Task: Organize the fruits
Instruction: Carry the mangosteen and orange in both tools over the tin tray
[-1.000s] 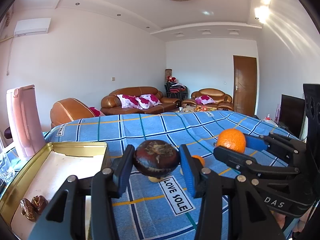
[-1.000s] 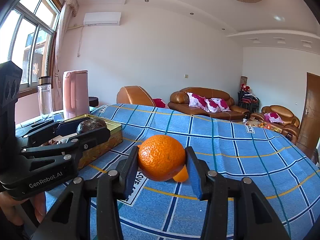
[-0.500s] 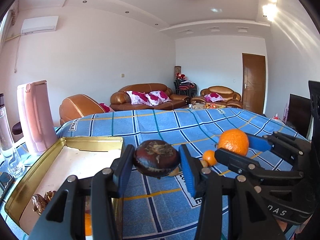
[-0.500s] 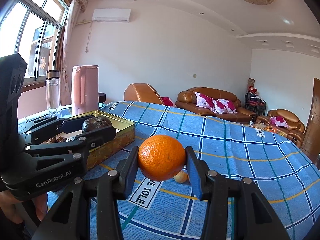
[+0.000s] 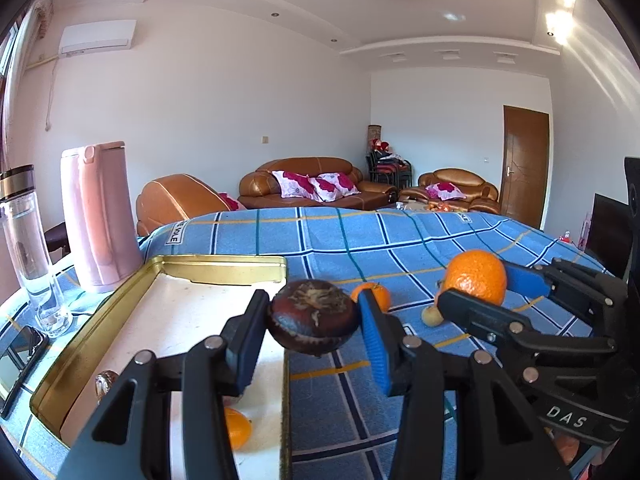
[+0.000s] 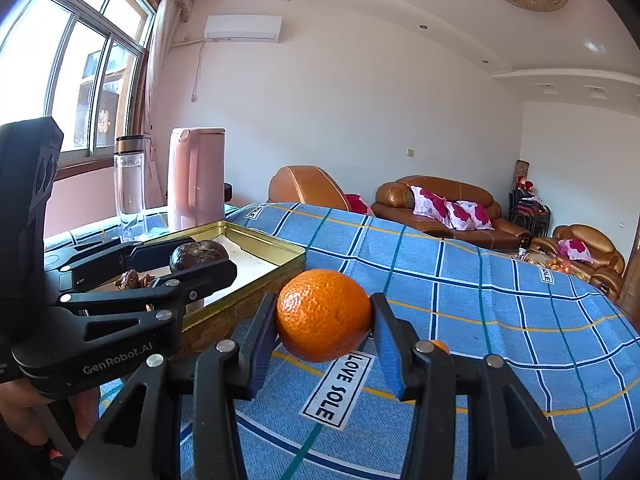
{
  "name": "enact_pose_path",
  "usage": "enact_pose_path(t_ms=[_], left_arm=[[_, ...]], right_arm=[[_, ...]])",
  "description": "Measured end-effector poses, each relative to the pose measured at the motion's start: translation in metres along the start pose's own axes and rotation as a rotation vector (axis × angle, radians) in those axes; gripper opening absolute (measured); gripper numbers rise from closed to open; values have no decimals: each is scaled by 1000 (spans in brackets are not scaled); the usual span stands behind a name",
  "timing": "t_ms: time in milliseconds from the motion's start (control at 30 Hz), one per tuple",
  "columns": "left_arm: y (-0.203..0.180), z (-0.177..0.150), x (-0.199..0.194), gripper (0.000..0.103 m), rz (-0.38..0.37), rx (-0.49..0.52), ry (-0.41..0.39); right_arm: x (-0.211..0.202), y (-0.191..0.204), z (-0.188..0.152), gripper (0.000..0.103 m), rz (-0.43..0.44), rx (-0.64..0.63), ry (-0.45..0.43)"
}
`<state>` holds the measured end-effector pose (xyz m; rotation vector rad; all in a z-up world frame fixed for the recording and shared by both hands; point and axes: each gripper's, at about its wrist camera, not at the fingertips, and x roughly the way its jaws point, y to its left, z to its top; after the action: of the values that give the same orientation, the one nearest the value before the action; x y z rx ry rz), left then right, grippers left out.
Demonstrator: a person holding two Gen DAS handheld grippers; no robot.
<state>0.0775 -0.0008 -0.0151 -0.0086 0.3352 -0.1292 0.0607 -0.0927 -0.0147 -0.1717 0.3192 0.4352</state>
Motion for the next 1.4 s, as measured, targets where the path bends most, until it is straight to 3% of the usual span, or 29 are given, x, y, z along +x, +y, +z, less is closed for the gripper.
enact_pose_path(t_ms=[1400], left_arm=[[88,-14,-15,47,187,-98,93]], right_arm=[[43,92,19,48,197,-106,35]])
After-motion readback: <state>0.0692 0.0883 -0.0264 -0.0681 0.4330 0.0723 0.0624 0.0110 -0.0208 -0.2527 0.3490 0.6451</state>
